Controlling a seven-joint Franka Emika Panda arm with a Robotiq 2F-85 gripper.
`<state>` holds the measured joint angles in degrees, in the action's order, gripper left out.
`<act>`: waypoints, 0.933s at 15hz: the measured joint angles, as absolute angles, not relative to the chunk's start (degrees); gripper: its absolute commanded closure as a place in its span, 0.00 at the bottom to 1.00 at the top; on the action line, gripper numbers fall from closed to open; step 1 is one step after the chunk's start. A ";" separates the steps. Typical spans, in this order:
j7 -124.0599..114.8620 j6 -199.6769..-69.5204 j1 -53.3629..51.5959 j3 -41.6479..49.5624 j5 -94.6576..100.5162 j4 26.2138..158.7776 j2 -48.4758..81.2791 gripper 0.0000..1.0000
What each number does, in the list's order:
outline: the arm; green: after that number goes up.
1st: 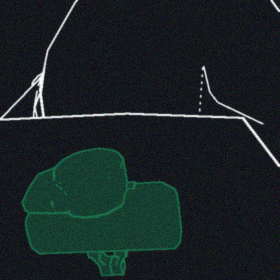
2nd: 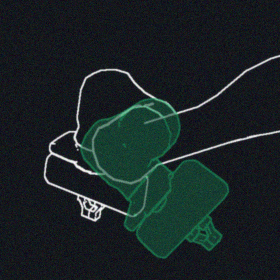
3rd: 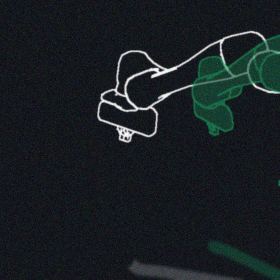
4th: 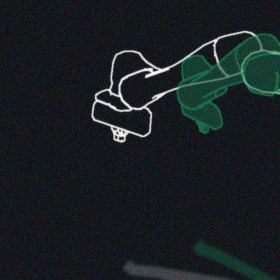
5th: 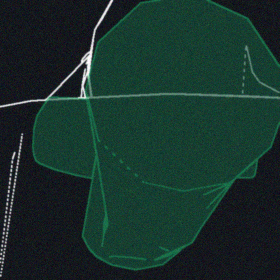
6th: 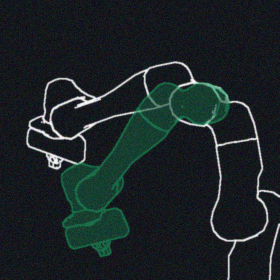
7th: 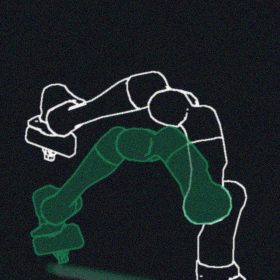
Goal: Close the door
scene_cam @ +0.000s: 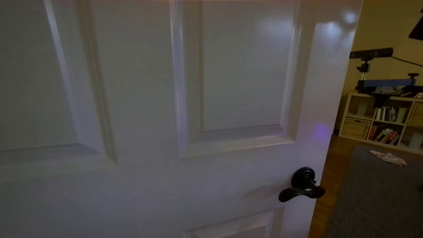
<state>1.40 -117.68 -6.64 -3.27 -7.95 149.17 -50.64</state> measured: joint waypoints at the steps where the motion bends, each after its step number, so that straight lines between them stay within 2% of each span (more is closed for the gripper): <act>1: 1.72 -119.73 -7.51 -3.28 -8.68 149.16 -49.87 0.33; 9: 6.01 -133.31 -10.56 -2.65 -10.86 147.93 -41.14 0.87; 13: 6.76 -136.94 -10.54 -1.95 -10.86 147.25 -39.51 0.96; 14: 6.76 -137.81 -10.45 -1.85 -10.78 147.25 -39.51 0.94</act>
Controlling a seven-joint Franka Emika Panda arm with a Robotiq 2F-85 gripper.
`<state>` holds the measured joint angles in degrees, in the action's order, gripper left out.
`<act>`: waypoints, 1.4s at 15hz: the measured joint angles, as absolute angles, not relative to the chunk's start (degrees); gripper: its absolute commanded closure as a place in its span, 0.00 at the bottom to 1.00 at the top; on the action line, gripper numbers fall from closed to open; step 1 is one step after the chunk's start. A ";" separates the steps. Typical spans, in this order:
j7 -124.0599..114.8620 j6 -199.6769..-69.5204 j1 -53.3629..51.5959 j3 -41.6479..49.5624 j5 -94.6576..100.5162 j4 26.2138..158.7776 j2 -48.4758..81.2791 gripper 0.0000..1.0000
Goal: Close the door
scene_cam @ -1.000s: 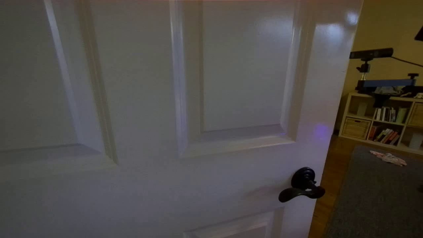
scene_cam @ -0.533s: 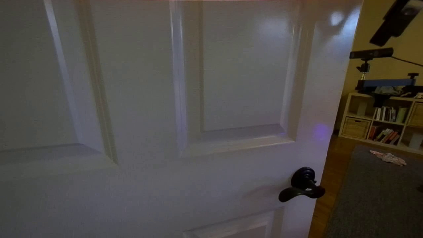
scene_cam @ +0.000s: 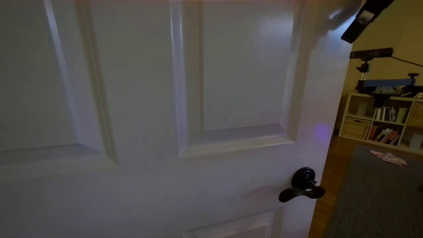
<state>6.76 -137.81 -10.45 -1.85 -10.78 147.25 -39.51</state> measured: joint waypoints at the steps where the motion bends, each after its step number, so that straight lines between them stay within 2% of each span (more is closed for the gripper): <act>1: 6.76 -138.71 -10.32 -1.77 -10.73 147.25 -39.51 0.91; 10: 6.74 -146.78 -7.89 -0.18 -10.38 147.36 -37.24 0.91; 21: 6.75 -155.10 -6.49 4.10 -10.25 139.13 -23.83 0.91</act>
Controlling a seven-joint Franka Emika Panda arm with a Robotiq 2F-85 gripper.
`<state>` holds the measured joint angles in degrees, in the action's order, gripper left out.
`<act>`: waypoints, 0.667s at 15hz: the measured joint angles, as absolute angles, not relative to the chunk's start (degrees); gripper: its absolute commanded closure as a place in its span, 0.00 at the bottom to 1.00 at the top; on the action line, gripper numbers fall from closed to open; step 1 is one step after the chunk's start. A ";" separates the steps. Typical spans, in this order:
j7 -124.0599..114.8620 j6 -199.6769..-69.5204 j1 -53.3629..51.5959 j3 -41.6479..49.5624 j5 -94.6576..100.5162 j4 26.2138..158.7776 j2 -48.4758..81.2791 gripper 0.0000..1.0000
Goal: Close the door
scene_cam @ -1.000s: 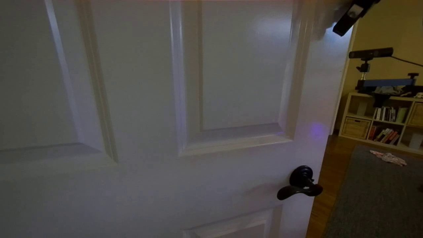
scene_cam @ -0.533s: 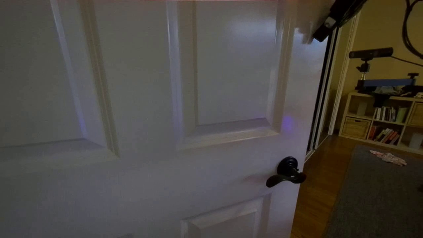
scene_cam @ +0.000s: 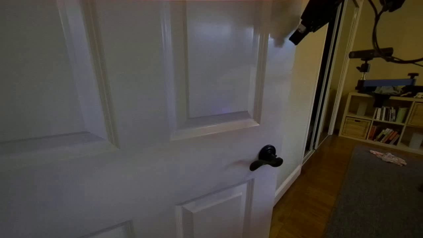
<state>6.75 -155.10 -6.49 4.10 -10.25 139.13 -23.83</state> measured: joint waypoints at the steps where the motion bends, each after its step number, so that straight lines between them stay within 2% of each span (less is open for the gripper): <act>1: 6.75 -155.19 -6.49 4.12 -10.36 138.31 -23.02 0.91; 10: 7.06 -155.55 -4.91 4.23 -9.36 134.28 -17.92 0.92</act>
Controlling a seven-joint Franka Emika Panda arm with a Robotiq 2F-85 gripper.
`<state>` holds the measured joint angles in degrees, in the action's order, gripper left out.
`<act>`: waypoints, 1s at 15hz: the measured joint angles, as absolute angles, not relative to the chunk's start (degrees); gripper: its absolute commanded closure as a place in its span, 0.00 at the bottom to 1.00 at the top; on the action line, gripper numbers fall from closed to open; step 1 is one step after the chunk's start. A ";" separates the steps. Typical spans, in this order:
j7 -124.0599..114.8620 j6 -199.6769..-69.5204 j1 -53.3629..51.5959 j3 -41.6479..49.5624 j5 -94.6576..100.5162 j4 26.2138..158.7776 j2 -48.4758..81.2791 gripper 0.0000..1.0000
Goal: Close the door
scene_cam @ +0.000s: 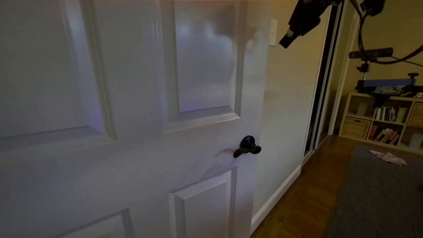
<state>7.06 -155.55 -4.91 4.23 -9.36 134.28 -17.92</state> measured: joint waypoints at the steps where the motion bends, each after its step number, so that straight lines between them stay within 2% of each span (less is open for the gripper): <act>1: 7.76 -155.47 -4.91 4.23 -8.95 133.89 -16.64 0.92; 15: 13.60 -155.41 -4.42 3.21 -6.07 118.58 -0.32 0.92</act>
